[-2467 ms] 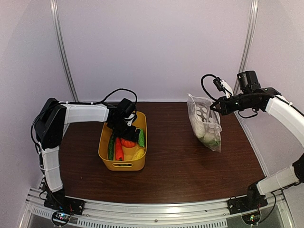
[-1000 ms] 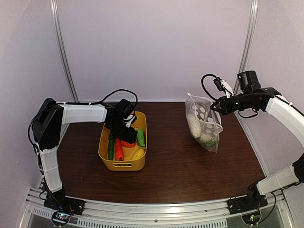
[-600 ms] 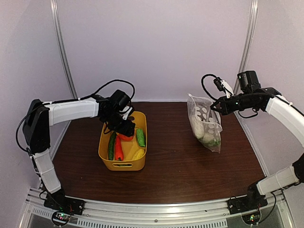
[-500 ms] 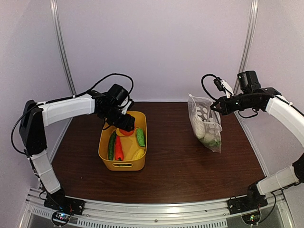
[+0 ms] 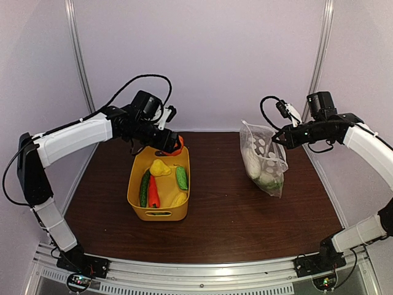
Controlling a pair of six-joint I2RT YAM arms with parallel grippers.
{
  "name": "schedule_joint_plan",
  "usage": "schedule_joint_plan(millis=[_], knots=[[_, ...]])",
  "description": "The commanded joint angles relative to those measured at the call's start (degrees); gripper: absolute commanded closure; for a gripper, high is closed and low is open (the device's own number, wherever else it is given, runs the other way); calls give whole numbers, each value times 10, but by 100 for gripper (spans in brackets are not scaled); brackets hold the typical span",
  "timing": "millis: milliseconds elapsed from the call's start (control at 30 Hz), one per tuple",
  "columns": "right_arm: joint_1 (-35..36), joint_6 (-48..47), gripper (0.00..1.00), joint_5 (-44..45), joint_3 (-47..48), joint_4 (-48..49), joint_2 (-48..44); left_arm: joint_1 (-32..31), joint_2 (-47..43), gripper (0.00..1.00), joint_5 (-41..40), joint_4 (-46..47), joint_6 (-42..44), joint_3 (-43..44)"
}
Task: Place the food in the zip-top bag and seal the zipper
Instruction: Pick up the fake vegetable from the bin, then place the fake vegetable in the zipper food storage bag.
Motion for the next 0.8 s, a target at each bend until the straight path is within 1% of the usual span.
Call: schedule_joint_plan(millis=[0, 67, 200, 333, 467, 600, 767], knots=[[-4, -13, 100, 0, -5, -3, 9, -36, -12, 100, 39, 110, 15, 34], [-4, -14, 100, -4, -3, -6, 13, -56, -15, 100, 69, 164, 17, 36], [-3, -15, 100, -12, -3, -7, 20, -105, -13, 100, 92, 285, 22, 38], [-3, -16, 100, -15, -2, -7, 23, -135, 16, 100, 113, 382, 2, 63], [-3, -17, 100, -21, -1, -10, 22, -147, 59, 100, 143, 436, -42, 87], [-3, -16, 100, -36, -3, -10, 20, -157, 103, 100, 171, 461, -74, 112], [-2, -9, 100, -64, 2, -10, 20, -162, 144, 100, 205, 546, -129, 114]])
